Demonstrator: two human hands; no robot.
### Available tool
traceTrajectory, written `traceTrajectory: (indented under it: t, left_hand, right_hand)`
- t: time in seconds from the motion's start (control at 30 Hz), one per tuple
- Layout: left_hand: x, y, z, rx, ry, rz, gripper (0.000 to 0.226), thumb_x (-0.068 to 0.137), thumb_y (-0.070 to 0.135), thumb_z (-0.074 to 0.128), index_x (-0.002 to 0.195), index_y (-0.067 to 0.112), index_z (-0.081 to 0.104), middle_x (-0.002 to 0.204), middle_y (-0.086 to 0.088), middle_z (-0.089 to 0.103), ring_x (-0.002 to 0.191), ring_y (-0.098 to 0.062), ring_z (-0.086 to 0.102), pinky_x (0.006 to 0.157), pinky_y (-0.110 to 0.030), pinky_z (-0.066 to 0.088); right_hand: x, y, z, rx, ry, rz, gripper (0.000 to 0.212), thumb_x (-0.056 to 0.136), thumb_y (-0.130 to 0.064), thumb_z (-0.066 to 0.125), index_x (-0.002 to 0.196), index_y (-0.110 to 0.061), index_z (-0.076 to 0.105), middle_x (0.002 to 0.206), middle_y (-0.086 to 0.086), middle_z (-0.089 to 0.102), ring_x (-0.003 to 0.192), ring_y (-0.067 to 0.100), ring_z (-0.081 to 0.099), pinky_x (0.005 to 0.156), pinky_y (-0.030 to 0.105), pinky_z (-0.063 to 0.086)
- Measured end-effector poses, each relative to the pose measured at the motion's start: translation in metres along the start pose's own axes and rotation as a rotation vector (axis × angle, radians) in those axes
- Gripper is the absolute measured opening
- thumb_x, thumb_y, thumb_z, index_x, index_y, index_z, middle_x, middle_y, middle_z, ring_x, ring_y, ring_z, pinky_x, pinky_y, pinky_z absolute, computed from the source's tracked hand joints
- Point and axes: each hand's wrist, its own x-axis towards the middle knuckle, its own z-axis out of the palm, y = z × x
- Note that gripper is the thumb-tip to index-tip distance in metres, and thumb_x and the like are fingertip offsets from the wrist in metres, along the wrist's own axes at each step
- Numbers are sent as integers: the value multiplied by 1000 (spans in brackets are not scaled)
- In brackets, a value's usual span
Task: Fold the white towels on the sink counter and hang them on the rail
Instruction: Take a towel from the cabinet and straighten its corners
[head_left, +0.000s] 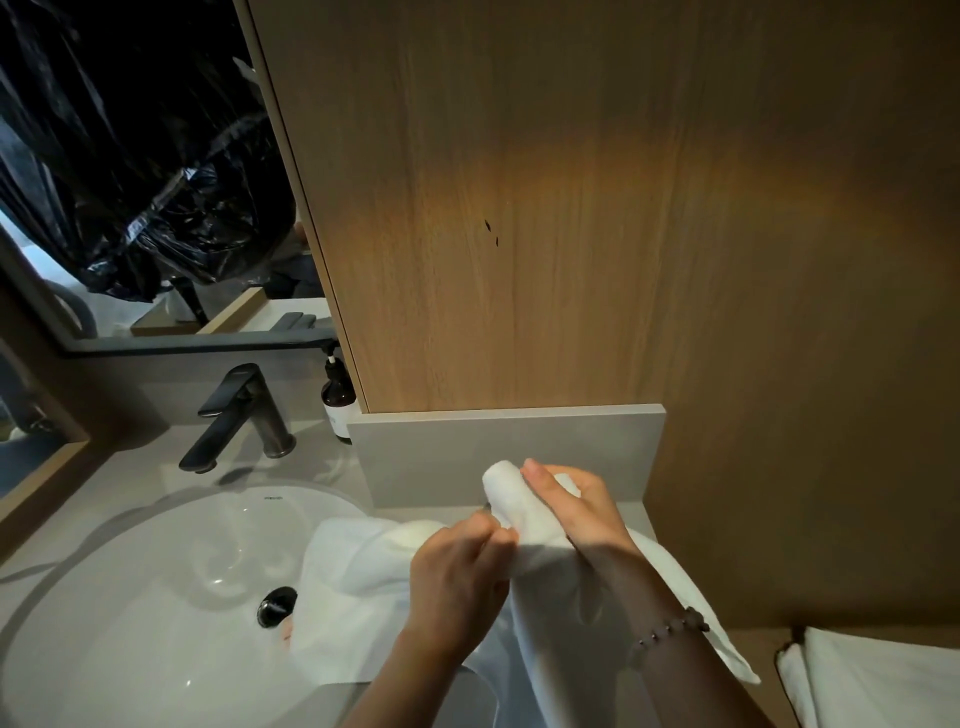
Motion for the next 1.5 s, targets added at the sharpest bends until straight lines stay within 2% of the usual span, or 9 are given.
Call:
traceTrajectory:
  t: [0.23, 0.4, 0.57, 0.63, 0.77, 0.9, 1.07, 1.37, 1.5]
  left_hand:
    - [-2, 1, 3, 56, 21, 50, 17, 68, 13, 49, 81, 21, 40, 79, 3, 33, 60, -17, 29, 40, -25, 28]
    - [-14, 3, 5, -81, -70, -15, 27, 74, 32, 58, 95, 19, 48, 92, 2, 50, 72, -14, 45, 60, -21, 38]
    - [0, 18, -19, -997, -160, -794, 36, 69, 48, 56, 89, 19, 63, 73, 5, 63, 52, -7, 54, 52, -18, 44]
    - [13, -2, -14, -938, -173, -963, 33, 66, 48, 54, 86, 24, 63, 73, 6, 64, 58, -9, 55, 58, -19, 42]
    - [25, -48, -11, -802, -735, -777, 49, 64, 33, 58, 112, 41, 51, 120, 12, 55, 110, -6, 47, 85, -11, 37]
    - [27, -57, -5, -907, -1096, -742, 48, 62, 28, 61, 111, 26, 59, 109, 5, 64, 101, -11, 58, 92, -27, 44]
    - [16, -63, -7, -859, -1059, -773, 26, 68, 30, 68, 93, 35, 62, 86, 19, 64, 79, 2, 59, 75, -13, 48]
    - [15, -74, -23, -625, -895, -706, 38, 75, 50, 52, 107, 30, 57, 106, 12, 63, 101, -11, 58, 84, -20, 44]
    - [22, -54, -20, -212, -735, -547, 13, 93, 28, 46, 81, 26, 41, 79, 2, 55, 75, -25, 50, 60, -33, 34]
  right_hand:
    - [9, 13, 1, -112, 12, -71, 21, 88, -17, 65, 69, -17, 57, 69, -3, 55, 70, 15, 52, 54, 7, 39]
    - [16, 11, -7, -72, 127, -82, 4, 90, -22, 61, 88, -20, 59, 83, -12, 57, 79, 6, 54, 61, 11, 40]
    - [19, 6, -22, -40, 105, -188, 3, 84, -18, 71, 82, -16, 71, 84, -1, 70, 81, 14, 63, 70, 20, 48]
    - [18, 5, -27, -40, 30, -198, 15, 82, -22, 71, 90, -10, 73, 84, 2, 73, 81, 14, 65, 71, 25, 48]
    - [13, -4, -28, -30, -64, -271, 21, 72, -30, 65, 81, -13, 73, 68, -10, 71, 67, 0, 63, 61, 13, 46]
    - [15, -4, -28, -23, -63, -295, 26, 71, -31, 63, 84, -11, 74, 71, -8, 72, 68, 1, 63, 62, 14, 47]
    - [17, -2, -37, 45, -37, -282, 11, 78, -18, 70, 85, -10, 73, 73, -3, 73, 70, 7, 64, 62, 18, 49]
    - [26, 13, -41, -2, 183, -211, 9, 88, -7, 63, 81, -11, 68, 41, -13, 53, 37, -1, 43, 41, 9, 34]
    - [26, 10, -37, -91, 267, -261, 11, 81, -15, 73, 89, -17, 67, 79, -12, 65, 72, 4, 59, 63, 6, 44]
